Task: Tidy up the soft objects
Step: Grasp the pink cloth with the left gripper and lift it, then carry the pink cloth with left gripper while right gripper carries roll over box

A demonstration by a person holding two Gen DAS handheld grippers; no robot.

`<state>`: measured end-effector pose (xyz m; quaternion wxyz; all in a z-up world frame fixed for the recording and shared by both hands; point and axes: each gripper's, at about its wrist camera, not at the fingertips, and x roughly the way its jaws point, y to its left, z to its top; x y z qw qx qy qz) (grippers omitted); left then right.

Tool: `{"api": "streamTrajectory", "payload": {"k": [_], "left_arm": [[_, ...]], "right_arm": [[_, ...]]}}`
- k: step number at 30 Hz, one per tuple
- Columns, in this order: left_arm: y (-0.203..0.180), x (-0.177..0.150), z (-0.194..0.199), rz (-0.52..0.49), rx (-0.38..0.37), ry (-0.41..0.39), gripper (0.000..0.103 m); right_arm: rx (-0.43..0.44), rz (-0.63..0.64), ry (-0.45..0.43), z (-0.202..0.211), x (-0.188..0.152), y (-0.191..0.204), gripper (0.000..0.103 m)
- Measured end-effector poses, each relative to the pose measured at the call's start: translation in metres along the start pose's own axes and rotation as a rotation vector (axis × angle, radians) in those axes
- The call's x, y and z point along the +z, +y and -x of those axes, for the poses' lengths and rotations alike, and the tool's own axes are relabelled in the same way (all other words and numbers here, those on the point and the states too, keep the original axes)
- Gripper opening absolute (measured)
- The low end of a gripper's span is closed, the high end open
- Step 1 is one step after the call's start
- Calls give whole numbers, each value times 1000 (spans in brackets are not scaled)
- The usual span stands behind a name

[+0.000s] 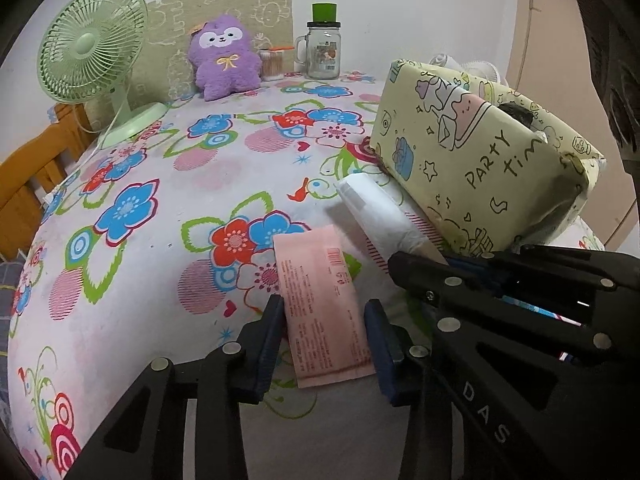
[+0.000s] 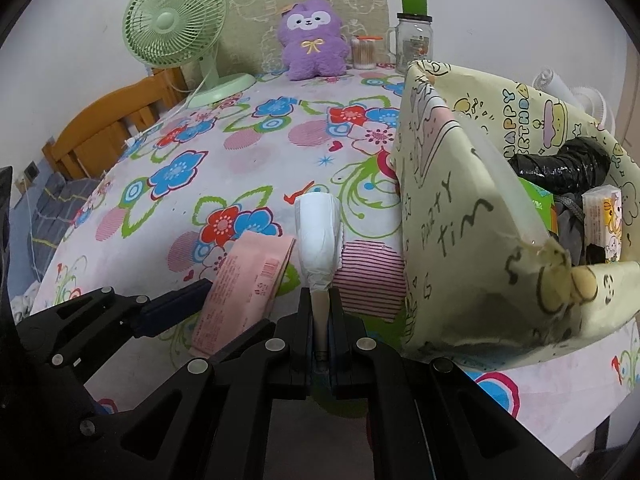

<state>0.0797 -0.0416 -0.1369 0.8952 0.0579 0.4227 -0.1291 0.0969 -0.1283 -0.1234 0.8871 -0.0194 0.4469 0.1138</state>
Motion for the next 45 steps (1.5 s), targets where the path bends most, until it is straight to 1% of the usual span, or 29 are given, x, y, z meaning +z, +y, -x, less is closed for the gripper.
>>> {"api": "streamTrajectory", "payload": {"k": [8,16,31,40,45], "left_arm": [[2,-9,14,3,27,-12,40],[0,-9,34,1,44,-47,40],[-10,7,79,-2,74,-123,40],[-20,19,97,-3,74,-158,40],[-27,29,101,-12,63,-168,40]], "right_arm": [[-21,25,-4,6,-6,9,8],[-23,29,-36,26,-8,13,8],[-15,46,-116,74,3,19,8],[-21,45,-161,102,11,14,8],[-33,39,-168,111,17,7,8]]}}
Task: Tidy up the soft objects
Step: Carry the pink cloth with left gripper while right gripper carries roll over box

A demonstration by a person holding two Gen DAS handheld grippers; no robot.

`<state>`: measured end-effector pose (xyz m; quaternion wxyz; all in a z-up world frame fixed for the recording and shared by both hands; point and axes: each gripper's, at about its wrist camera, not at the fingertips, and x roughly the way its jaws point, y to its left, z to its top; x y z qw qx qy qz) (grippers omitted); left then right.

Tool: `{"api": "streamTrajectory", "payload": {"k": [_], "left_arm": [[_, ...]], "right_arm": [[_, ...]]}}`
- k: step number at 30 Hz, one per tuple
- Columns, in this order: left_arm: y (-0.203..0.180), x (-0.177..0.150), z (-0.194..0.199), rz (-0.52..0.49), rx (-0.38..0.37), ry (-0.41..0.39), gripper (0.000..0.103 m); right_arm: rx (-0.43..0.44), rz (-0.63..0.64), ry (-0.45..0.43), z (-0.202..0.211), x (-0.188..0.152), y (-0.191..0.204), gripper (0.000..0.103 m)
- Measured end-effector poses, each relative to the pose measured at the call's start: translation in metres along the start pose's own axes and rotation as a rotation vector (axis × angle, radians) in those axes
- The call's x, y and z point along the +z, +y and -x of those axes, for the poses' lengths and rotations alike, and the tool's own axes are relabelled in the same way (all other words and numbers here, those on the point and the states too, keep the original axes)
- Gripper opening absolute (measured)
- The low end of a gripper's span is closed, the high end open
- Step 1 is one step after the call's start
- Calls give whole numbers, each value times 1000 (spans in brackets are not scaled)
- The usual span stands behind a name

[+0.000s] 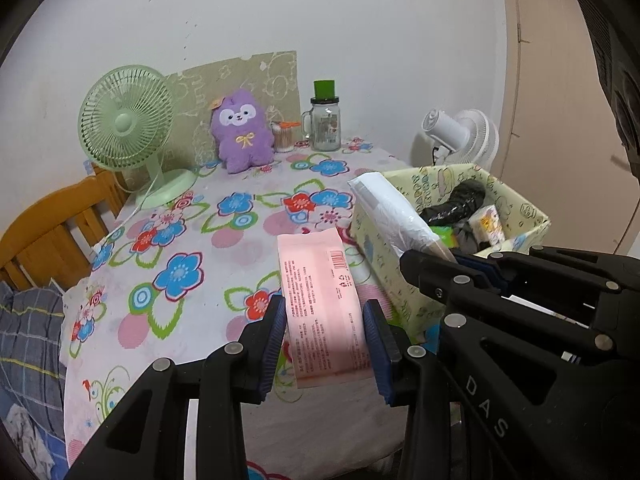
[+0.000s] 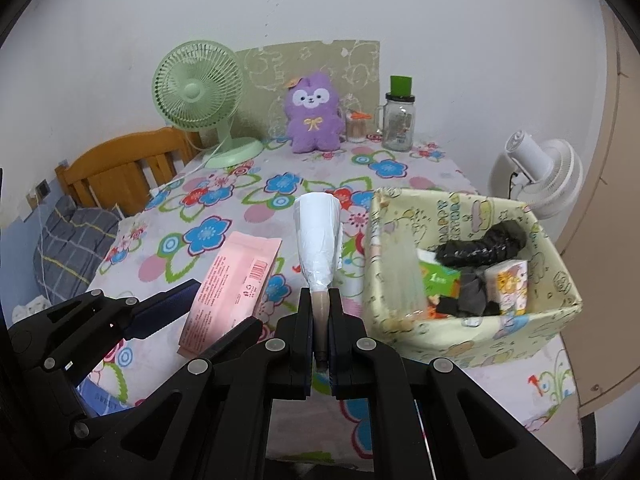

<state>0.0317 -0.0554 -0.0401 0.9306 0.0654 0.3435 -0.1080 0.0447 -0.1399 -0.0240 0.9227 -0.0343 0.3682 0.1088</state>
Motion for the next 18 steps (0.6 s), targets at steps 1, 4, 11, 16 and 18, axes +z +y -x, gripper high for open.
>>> {"api": "streamTrajectory", "payload": {"k": [1,4,11,16,18], "left_arm": [[-2,2,1,-4,-2,-4,40],[-9,11,2,-16,-7,-15,40],[-24,25,1,-26,-9,-25,40],[-37,36,-3,-31,-8,-30,40],[-41,40,-4,-32,-9,-33,40]], "right_arm": [[-3,-2,-2,1,1,-1,8],[-12,-10,-16,8,7,-9,8],[-22,-20,-32,16,18,-26,8],[-22,-20,-36,17,24,-41,8],[-23,-20,-39,18,27,-49,8]]}}
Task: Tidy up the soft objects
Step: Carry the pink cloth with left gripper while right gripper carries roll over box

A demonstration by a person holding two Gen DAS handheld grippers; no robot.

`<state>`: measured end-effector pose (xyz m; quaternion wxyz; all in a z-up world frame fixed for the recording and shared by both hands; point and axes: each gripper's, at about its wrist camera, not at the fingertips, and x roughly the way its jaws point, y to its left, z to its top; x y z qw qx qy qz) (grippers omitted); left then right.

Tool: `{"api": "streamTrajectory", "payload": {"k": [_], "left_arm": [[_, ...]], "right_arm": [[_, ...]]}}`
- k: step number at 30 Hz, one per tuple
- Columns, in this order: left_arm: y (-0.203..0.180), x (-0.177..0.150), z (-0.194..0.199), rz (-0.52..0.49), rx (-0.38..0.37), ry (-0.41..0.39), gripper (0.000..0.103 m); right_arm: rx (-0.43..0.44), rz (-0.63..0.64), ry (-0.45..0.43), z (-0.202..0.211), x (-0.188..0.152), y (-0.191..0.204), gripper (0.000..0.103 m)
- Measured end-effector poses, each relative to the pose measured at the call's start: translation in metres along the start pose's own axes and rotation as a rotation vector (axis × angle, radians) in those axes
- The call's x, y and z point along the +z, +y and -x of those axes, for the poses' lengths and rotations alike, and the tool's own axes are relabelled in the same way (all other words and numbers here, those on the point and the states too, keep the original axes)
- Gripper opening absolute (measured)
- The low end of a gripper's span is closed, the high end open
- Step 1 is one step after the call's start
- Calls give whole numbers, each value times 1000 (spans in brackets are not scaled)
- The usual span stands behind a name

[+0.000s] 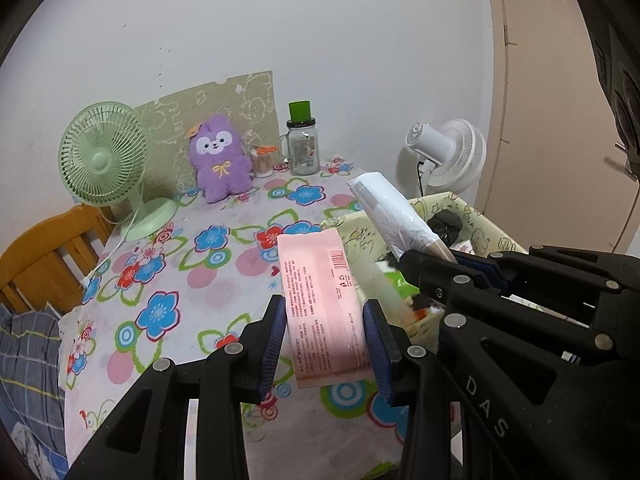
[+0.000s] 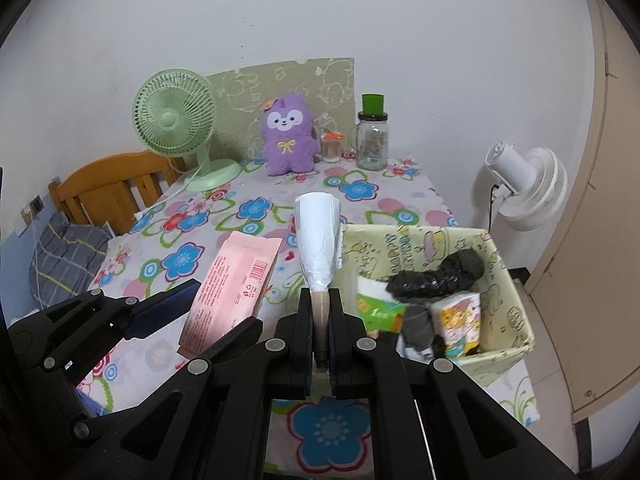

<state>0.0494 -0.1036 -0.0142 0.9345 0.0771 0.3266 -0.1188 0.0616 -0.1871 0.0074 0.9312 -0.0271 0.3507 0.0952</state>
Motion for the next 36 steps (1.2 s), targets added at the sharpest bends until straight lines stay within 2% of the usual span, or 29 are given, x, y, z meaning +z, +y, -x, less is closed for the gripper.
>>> {"api": "streamTrajectory", "payload": {"k": [18,26,36], "left_arm": [[-40,26,-25,-50,-16,-1,40],[-53,32,-43,-70,-48,14,40],[-69,39,-71,-91,-89,40,40]], "right_arm": [[-31,-19,-9,-2,13,-55,8],[-28,-29,-3,-10,14,-72,8],[-69,-59,27,-24,14,-99,8]]}}
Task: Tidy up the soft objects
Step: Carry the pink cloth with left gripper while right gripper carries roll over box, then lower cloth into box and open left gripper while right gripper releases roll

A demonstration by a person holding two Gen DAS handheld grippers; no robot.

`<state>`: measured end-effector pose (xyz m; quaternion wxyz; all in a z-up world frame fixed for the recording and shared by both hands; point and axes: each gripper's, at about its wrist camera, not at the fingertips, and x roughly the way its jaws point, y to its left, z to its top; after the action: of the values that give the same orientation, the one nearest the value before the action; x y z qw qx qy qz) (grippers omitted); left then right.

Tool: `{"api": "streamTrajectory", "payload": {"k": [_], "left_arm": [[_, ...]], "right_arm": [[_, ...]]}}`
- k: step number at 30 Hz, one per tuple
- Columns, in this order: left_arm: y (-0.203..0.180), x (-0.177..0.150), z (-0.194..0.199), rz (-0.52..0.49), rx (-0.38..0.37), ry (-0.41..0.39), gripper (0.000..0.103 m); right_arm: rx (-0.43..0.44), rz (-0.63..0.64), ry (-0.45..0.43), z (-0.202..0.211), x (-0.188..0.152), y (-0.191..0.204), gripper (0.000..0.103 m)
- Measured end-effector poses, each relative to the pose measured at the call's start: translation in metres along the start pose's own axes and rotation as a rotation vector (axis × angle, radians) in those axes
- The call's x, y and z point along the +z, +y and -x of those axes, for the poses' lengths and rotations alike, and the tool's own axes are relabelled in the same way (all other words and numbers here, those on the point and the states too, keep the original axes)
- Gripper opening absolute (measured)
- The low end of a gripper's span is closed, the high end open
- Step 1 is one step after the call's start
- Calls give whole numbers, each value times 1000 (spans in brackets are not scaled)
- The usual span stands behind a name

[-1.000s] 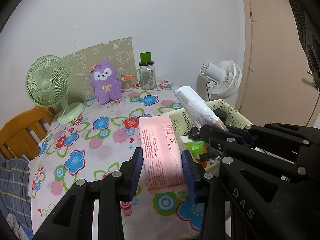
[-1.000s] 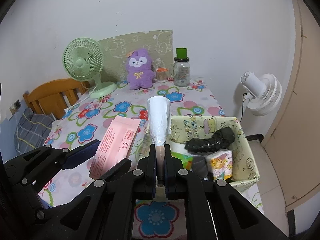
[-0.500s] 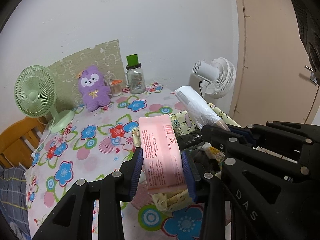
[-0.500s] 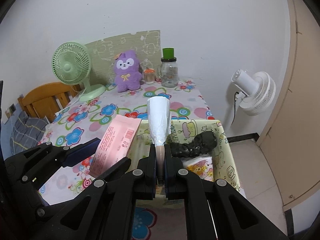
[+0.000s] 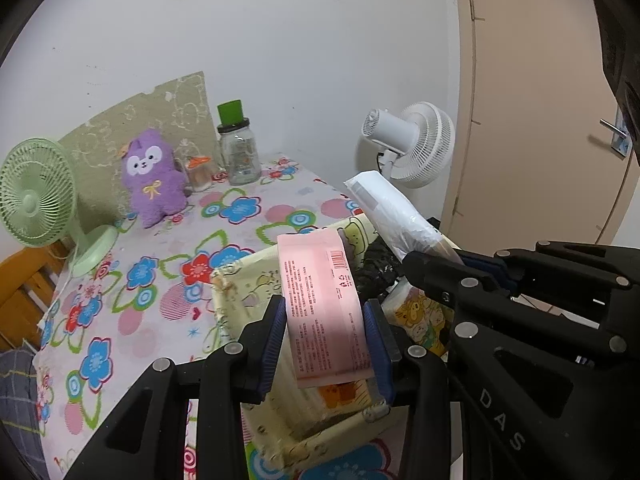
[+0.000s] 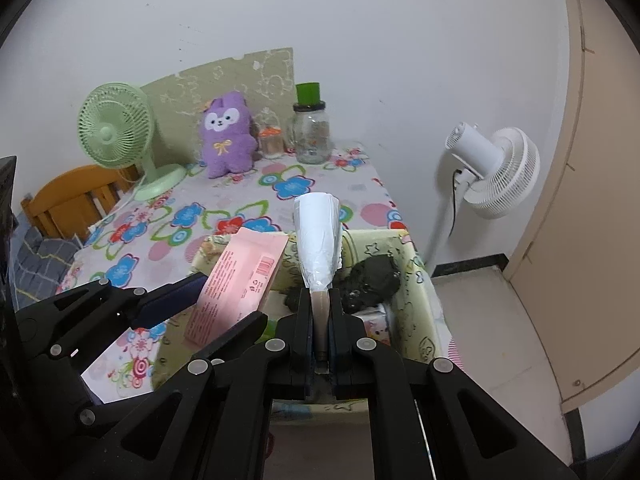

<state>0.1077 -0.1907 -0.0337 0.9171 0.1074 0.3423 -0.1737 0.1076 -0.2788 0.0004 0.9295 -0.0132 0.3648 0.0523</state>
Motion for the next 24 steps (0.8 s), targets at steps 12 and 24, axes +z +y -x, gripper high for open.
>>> {"api": "streamTrajectory", "payload": {"k": [12,24], "left_arm": [[-7,5,-29,-15,-8,55,68],[4,5,-33,-49,71,67,88]], "right_arm": [[-30,-17,45,-20,-2,-16,8],[1,-16,62,-36,4,-10,9]]}}
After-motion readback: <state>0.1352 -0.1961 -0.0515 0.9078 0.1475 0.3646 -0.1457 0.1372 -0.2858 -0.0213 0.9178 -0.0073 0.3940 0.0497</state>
